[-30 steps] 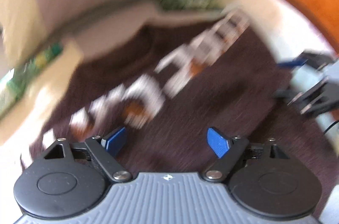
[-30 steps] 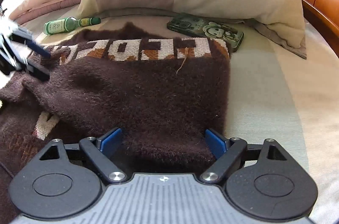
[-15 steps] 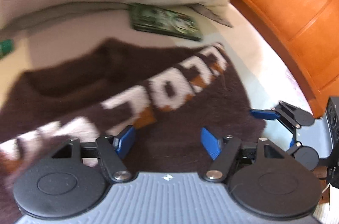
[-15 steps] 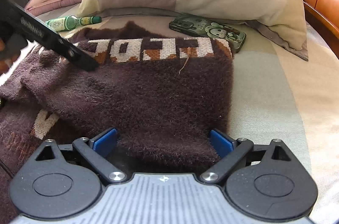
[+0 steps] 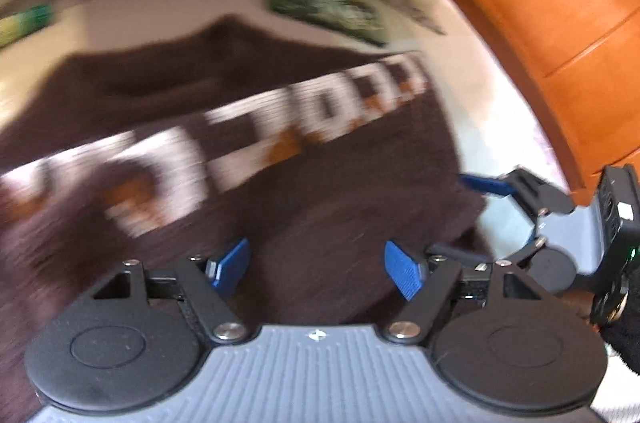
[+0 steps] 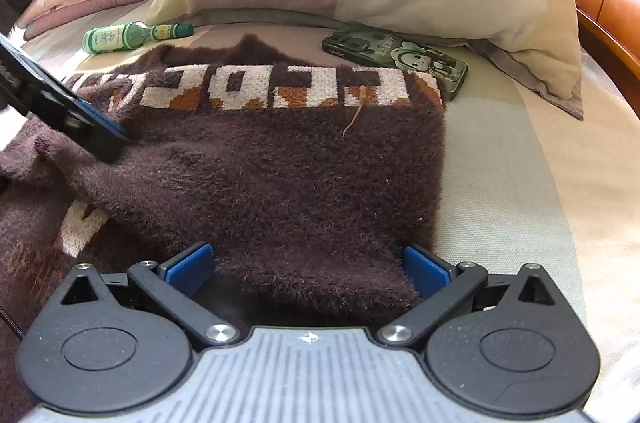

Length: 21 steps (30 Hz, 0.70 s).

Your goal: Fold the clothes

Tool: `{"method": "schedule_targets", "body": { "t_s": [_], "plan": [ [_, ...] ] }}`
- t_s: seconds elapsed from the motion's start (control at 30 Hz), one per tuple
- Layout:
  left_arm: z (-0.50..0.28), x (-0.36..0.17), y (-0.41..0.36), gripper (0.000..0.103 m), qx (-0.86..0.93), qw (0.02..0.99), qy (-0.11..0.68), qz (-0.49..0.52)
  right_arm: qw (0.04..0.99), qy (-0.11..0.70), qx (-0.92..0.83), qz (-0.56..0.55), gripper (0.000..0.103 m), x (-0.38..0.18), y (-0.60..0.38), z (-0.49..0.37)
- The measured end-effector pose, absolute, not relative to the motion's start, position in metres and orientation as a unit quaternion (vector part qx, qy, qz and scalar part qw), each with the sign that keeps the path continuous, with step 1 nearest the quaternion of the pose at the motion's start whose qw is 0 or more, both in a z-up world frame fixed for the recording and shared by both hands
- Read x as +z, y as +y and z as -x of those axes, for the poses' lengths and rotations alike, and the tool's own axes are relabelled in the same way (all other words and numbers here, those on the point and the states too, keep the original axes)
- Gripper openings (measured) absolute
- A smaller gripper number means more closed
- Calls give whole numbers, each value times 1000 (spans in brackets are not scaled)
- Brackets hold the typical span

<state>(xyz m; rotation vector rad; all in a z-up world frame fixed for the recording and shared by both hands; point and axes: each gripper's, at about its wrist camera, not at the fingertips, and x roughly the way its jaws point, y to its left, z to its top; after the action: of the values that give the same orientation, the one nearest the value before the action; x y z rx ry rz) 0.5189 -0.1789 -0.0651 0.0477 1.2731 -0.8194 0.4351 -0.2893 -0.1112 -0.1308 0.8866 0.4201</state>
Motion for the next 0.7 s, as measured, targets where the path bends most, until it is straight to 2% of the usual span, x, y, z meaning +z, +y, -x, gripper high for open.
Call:
{"method": "schedule_targets", "body": {
  "t_s": [0.17,0.4,0.47,0.6,0.7],
  "plan": [
    [-531,-50,-161,75,-347,753,560,-2,883,423,190,77,103,-106,-282,-432],
    [-540,-80,-157,76,-327,779,534,-32,895,398,194,60,102,-90,-259,-434],
    [-535,-81,-150,76,-324,779,534,-49,888,417,186,59,103,-101,-254,-437],
    [-529,-69,-156,75,-312,772,546,-92,889,417,177,69,103,-95,-252,-434],
    [-530,-51,-176,75,-336,773,533,-75,901,392,169,84,103,-78,-257,-426]
  ]
}}
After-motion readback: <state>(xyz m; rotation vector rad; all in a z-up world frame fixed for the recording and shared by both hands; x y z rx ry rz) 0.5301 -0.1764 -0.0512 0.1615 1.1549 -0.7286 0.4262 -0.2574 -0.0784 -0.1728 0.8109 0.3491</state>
